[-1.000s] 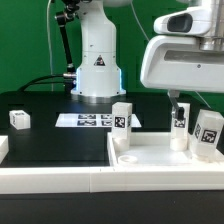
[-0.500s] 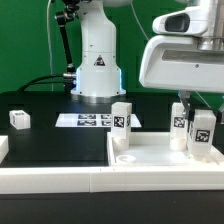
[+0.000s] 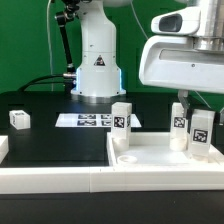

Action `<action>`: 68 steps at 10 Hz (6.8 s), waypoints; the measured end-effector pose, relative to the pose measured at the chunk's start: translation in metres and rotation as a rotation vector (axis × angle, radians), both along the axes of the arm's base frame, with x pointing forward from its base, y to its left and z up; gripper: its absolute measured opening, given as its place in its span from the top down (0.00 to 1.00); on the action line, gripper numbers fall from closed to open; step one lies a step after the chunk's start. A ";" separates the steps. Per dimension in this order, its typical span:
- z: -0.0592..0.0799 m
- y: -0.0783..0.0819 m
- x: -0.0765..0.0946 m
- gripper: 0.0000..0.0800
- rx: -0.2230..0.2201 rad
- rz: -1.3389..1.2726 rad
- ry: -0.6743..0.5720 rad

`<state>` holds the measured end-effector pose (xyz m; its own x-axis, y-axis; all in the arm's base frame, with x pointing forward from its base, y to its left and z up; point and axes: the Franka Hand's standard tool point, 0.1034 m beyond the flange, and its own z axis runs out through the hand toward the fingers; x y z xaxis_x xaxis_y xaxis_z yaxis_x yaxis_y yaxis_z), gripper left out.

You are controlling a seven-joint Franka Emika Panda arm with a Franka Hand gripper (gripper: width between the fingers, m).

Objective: Assemble square table

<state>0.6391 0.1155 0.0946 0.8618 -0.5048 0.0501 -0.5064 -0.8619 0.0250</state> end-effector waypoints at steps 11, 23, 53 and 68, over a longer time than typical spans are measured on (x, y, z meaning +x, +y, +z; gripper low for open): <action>-0.001 -0.005 -0.006 0.64 0.024 -0.854 -0.063; -0.003 0.011 -0.007 0.37 0.082 -1.224 -0.055; -0.005 -0.004 -0.004 0.63 -0.014 -0.205 -0.037; -0.006 -0.003 -0.011 0.63 0.035 -1.193 -0.099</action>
Offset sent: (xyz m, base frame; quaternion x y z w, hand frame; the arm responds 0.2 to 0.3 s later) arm -0.0036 -0.0021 -0.0033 -0.0169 0.0071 0.1593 0.9871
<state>0.6284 0.1129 0.0882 -0.1578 -0.9856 0.0602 -0.9855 0.1533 -0.0729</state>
